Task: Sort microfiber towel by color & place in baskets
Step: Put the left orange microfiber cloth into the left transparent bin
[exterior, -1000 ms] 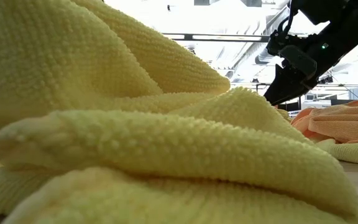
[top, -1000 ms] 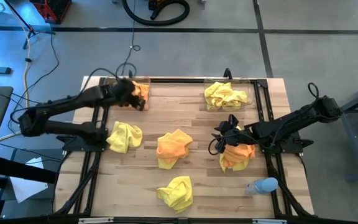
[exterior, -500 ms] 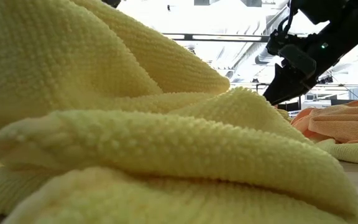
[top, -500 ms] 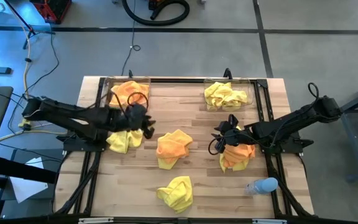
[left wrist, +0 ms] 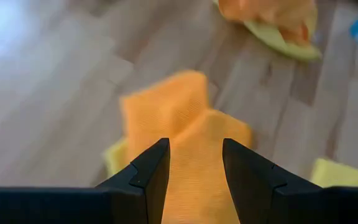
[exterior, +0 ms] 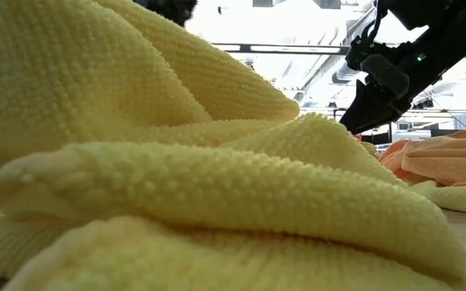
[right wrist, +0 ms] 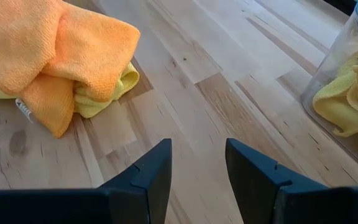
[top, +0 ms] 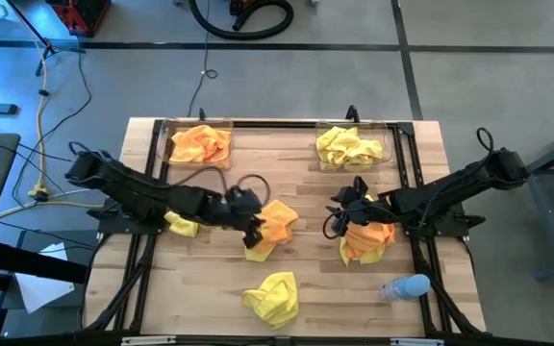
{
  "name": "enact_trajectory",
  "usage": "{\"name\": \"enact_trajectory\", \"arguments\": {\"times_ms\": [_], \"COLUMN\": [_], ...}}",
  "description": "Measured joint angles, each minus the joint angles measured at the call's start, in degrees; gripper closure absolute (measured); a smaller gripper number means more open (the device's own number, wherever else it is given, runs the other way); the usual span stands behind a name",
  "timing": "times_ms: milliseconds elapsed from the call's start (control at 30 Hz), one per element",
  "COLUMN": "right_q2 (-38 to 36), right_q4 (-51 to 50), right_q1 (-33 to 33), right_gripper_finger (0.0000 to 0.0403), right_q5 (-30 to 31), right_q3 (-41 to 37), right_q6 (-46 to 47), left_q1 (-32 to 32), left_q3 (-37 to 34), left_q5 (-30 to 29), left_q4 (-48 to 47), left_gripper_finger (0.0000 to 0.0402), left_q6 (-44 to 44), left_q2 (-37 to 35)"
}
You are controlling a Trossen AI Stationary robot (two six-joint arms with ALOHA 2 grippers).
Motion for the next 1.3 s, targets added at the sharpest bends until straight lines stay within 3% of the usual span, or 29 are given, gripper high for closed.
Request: {"name": "enact_trajectory", "arguments": {"times_ms": [167,433,533,633,700,867,1300], "right_q2": [0.0,0.0,0.0,0.0,0.0,0.0,0.0], "right_q4": [0.33,0.39,0.39,0.39,0.37,0.39,0.37], "right_q1": [0.01,0.0,0.01,0.02,0.0,0.0,0.0], "right_gripper_finger": [0.0258,0.0258,0.0258,0.0258,0.0258,0.0258,0.0258], "right_q5": [0.0,-0.02,-0.02,-0.02,-0.02,-0.02,-0.02], "right_q3": [0.0,0.0,0.0,0.0,0.0,0.0,0.0], "right_q6": [0.0,0.0,0.01,0.0,0.0,-0.16,-0.35], "left_q1": [0.8,2.17,2.75,2.73,2.73,2.63,5.52], "left_q3": [5.57,10.51,10.87,10.91,10.91,10.91,10.91], "left_q5": [7.55,10.41,11.39,11.32,10.8,7.07,-15.76], "left_q4": [-4.95,-16.33,-18.5,-18.66,-18.83,-21.24,-39.06], "left_gripper_finger": [0.0264,0.0267,0.0292,0.0352,0.0388,0.0398,0.0401], "left_q6": [-0.23,-3.96,-5.41,-4.36,-3.42,-3.35,-9.83], "left_q2": [8.21,19.07,20.96,20.98,19.91,14.36,-12.26]}}
